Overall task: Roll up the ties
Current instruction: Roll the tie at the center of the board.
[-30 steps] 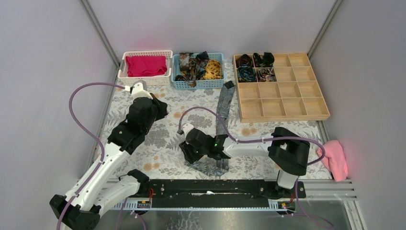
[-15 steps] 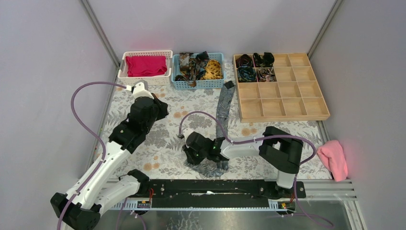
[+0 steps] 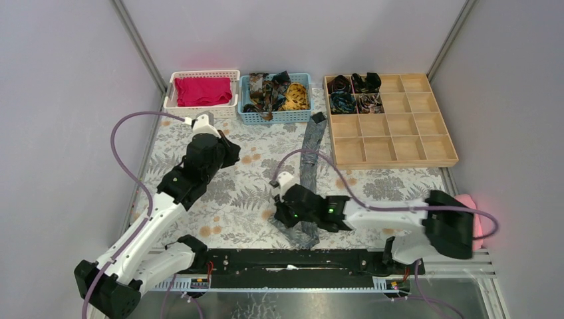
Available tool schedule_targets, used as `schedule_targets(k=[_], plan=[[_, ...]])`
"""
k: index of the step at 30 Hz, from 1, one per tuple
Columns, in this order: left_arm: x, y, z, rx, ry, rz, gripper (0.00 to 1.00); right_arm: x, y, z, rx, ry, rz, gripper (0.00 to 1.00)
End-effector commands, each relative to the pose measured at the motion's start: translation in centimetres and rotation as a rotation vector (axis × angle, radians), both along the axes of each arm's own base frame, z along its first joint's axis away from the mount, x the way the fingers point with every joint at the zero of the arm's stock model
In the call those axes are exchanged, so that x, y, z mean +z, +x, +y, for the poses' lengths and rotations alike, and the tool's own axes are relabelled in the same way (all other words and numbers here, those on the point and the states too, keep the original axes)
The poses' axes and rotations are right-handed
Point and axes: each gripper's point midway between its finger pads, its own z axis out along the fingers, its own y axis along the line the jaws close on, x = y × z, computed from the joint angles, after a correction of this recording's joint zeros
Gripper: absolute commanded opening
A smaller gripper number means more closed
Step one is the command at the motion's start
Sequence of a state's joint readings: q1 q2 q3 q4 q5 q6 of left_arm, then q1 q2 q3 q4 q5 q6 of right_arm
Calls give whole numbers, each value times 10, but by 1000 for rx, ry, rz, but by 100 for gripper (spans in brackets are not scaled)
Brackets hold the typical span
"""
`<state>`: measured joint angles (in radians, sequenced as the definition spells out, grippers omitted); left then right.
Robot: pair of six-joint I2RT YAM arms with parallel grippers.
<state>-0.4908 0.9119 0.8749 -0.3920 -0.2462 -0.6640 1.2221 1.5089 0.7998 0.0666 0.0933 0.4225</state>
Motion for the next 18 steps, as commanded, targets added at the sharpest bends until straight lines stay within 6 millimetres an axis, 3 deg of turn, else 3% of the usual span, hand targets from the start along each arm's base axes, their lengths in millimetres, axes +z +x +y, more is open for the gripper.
schedule_targets(k=[1, 3, 11, 18], plan=[[-5, 7, -21, -96, -30, -28, 0, 54, 9, -28, -139, 117, -90, 0], [-9, 10, -29, -122, -42, -34, 0, 68, 9, -45, -186, 155, -101, 0], [-18, 9, -85, -311, -81, -66, 0, 63, 8, -99, -374, 162, -95, 0], [-43, -25, -146, -467, -74, -10, 0, 70, 4, -131, -499, 203, -98, 0]])
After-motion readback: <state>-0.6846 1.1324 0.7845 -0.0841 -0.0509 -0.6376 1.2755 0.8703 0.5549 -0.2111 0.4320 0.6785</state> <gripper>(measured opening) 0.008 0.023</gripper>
